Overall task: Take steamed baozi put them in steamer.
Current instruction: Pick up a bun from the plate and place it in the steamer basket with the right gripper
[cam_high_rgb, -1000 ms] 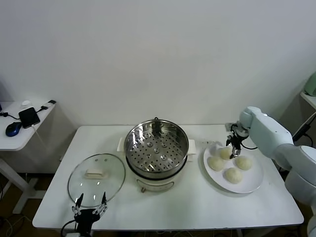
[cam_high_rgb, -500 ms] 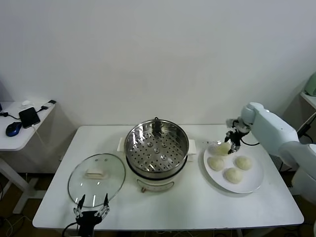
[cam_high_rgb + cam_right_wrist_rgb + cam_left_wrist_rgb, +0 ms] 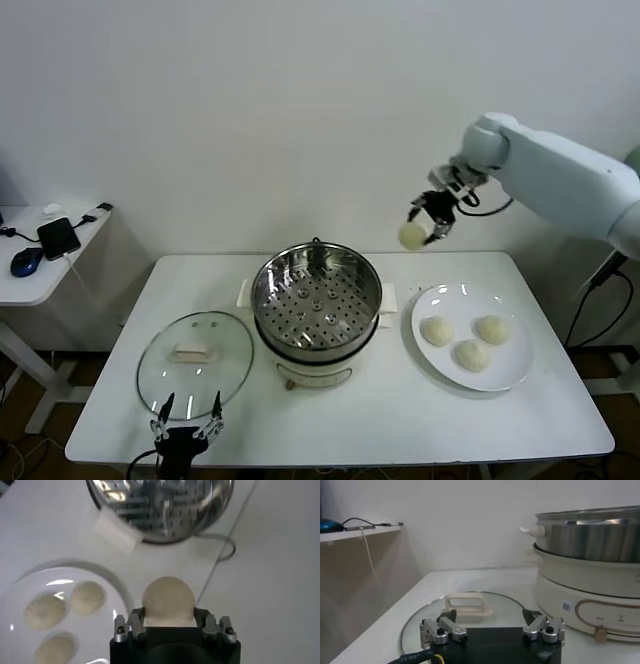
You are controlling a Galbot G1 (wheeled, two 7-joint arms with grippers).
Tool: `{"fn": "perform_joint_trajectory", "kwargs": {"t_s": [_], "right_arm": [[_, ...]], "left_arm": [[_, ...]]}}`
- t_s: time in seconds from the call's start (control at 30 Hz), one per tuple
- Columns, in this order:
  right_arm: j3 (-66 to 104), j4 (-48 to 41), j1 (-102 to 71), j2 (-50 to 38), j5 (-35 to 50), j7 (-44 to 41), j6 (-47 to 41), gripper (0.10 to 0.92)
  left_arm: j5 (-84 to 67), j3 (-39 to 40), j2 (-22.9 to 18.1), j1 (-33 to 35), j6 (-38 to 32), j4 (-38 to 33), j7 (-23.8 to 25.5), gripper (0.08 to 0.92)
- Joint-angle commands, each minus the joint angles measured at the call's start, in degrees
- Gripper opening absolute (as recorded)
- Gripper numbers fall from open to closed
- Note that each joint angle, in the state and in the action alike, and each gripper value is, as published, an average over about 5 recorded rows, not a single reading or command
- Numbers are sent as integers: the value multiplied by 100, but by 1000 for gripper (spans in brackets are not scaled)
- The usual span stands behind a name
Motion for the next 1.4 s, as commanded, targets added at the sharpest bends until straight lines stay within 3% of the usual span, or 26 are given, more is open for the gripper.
{"fn": "perform_joint_trajectory", "kwargs": {"t_s": [0.03, 0.37, 0.67, 1.0, 1.13, 1.27, 1.4], "right_arm": [[-610, 776, 480, 731, 70, 240, 874, 652], [331, -1030, -1427, 1476, -2074, 786, 2049, 645], [1113, -2438, -1977, 2013, -2860, 1079, 2502, 645], [1206, -3042, -2110, 2391, -2840, 1097, 2631, 647], [1175, -3033, -2100, 2411, -2663, 1093, 2634, 697], [929, -2774, -1852, 2271, -2069, 935, 2569, 794], [380, -2205, -1209, 1886, -973, 536, 2455, 821]], "left_arm": [[20, 15, 21, 24, -6, -9, -36, 823], [46, 18, 41, 18, -17, 48, -101, 823], [49, 40, 47, -8, -15, 88, -111, 823], [-7, 44, 45, -76, -10, 150, -130, 823], [-19, 45, 42, -96, -2, 157, -131, 823], [-25, 55, 41, -97, 4, 155, -131, 823], [-22, 91, 38, -80, 7, 127, -127, 823]]}}
